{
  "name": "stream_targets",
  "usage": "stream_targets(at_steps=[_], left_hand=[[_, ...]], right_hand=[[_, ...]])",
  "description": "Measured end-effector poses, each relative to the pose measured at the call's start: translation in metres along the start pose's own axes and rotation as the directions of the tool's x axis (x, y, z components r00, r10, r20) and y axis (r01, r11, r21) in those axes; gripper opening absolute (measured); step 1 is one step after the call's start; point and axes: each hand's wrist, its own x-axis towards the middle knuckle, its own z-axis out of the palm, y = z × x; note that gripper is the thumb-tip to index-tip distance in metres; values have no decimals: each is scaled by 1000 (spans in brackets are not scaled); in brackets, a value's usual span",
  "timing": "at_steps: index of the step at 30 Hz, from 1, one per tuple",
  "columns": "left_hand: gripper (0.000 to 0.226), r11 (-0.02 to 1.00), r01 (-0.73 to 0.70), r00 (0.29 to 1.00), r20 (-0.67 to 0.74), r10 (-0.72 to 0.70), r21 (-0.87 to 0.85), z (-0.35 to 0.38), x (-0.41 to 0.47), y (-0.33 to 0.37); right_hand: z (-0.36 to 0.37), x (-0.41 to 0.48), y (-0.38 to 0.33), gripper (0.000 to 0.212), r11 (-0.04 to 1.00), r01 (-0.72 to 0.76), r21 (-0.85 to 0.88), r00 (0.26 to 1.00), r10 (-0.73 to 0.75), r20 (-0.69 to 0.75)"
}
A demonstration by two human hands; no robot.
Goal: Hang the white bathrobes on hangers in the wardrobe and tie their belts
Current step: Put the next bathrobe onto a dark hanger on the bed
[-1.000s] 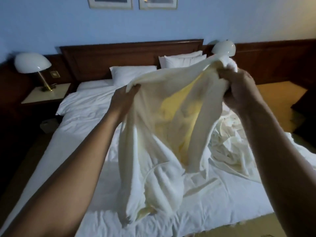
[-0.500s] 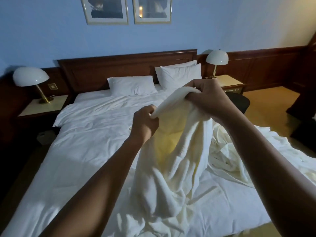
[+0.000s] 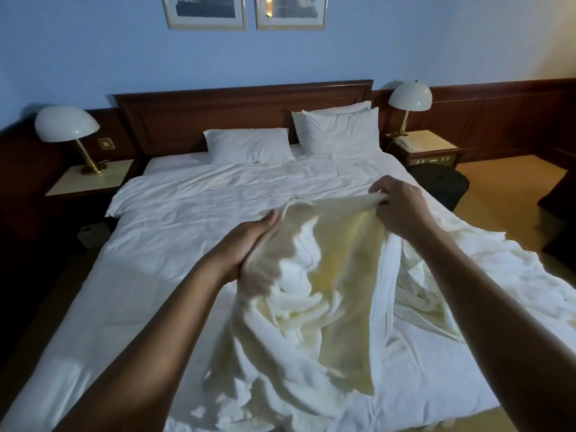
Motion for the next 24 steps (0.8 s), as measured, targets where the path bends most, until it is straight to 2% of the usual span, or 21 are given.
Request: stream_targets(at_steps=[2,4,5,6,8,9,10,11,12,13,15,17,20,22,23,24], left_hand=[[51,966,94,990,128,-64,-241,7,4,8],[49,963,128,976,203,-79,-237,11,15,11],[46,973,133,965,247,-84,-190,16,21,13],[42,979,148,959,263,-107,-141,20,29,14],[31,989,143,957,252,-147,33,24,47,11],[22,980,126,964,214,-158,155,24,58,10],[12,944,81,979,153,-136,321,20,72,6],[18,864,40,991,87,-97,503,14,88,-4],[27,742,29,998,22,-59,669,6,105,-18],[31,624,35,998,-54,12,780,1,119,-31],[32,537,48,967,-174,185,842,-5,142,-58],[16,575,73,918,-280,280,815,-10,155,-78],[33,705,163,889,-412,198,690,-16,172,-97],[20,745,151,916,-376,143,650,-6,182,-94],[22,776,104,930,-337,145,621,3,189,-90],[33,813,51,941,-300,155,579,13,197,-87]], right_hand=[[23,-5,4,48,993,118,-25,988,-114,103],[50,-17,-1,63,938,332,96,904,-346,250],[61,-21,-4,69,902,385,196,846,-430,316],[72,-21,-7,64,872,394,291,803,-480,353],[89,-8,-7,23,859,350,373,808,-479,343],[93,5,-4,21,856,319,406,832,-458,313],[94,20,2,30,854,273,442,847,-431,310],[95,33,8,37,853,216,476,854,-401,332],[95,47,13,42,850,162,501,856,-374,357],[97,59,19,44,847,111,520,851,-352,390],[103,84,32,47,801,-29,598,846,-298,442],[110,109,45,48,685,-199,701,849,-237,472],[117,139,61,45,563,-358,744,795,-234,560],[124,149,63,38,595,-365,716,718,-309,623],[129,152,61,32,643,-348,683,672,-337,660],[133,152,57,29,684,-320,655,617,-374,692]])
